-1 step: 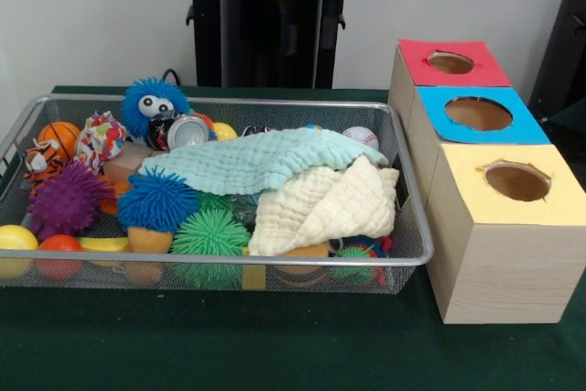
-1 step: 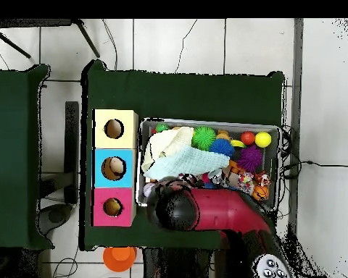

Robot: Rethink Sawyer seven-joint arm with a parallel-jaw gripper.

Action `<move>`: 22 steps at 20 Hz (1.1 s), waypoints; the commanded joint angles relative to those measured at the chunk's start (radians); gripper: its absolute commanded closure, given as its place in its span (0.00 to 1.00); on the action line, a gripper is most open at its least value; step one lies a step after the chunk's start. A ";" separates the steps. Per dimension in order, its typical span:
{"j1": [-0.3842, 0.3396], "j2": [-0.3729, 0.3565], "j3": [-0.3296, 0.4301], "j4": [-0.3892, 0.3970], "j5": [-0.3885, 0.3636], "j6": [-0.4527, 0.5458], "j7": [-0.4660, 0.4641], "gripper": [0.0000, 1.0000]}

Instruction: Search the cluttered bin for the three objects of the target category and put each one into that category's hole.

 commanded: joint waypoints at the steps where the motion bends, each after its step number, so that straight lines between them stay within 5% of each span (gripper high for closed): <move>1: -0.171 0.002 0.103 -0.004 -0.102 0.000 -0.168 0.00; 10: -0.379 0.090 0.215 -0.098 -0.232 0.044 -0.263 0.00; 22: -0.467 0.203 0.359 -0.289 -0.318 0.191 -0.354 0.00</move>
